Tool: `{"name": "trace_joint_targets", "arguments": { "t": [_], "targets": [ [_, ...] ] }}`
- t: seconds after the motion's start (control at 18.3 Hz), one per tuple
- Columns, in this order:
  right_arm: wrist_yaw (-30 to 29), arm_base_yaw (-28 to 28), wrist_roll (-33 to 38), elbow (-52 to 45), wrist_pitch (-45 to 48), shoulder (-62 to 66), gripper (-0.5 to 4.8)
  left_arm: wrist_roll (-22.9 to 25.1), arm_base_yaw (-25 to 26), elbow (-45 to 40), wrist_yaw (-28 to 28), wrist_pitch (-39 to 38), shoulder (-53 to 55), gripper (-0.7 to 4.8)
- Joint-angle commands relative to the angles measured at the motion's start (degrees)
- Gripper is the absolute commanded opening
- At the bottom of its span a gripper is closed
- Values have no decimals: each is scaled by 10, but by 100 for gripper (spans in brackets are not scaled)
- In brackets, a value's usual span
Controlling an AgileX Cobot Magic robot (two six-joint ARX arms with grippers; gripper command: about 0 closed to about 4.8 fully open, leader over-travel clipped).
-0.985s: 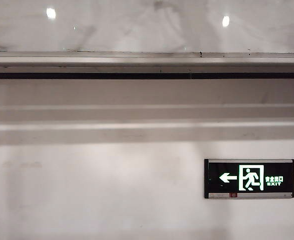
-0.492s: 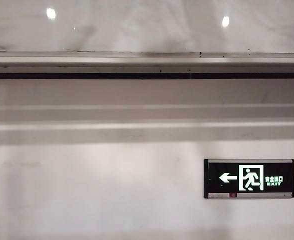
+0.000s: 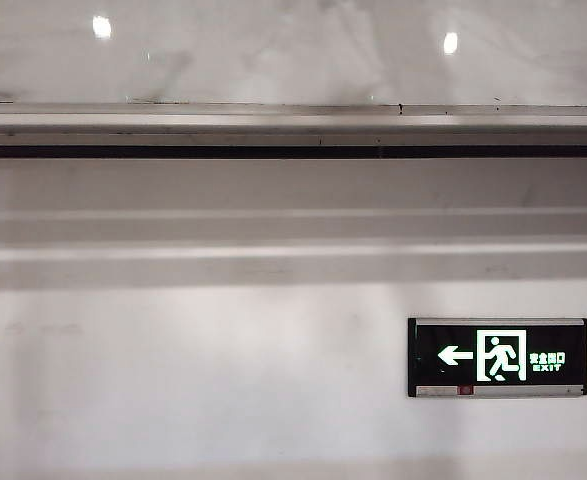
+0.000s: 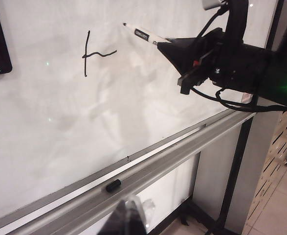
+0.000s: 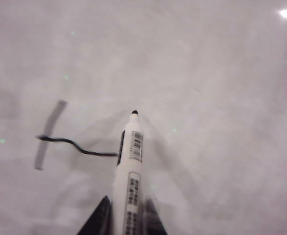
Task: Take a marker from the whiteboard tray, write "Hi!" on the whiteboard, and then put the marker back vertically into the whiteboard tray.
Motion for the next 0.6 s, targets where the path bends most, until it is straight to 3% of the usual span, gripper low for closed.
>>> {"name": "trace_joint_targets", "arguments": {
  "t": [0.05, 0.33, 0.6],
  "targets": [
    [-5, -6, -1, 2, 10, 9, -1, -2, 0, 3, 2, 3, -1, -5],
    [-16, -6, -1, 2, 2, 16, -1, -2, 0, 3, 1, 3, -1, -5],
    [-8, -6, 1, 2, -62, 16, -1, -2, 0, 3, 1, 3, -1, -5]
  ]
}}
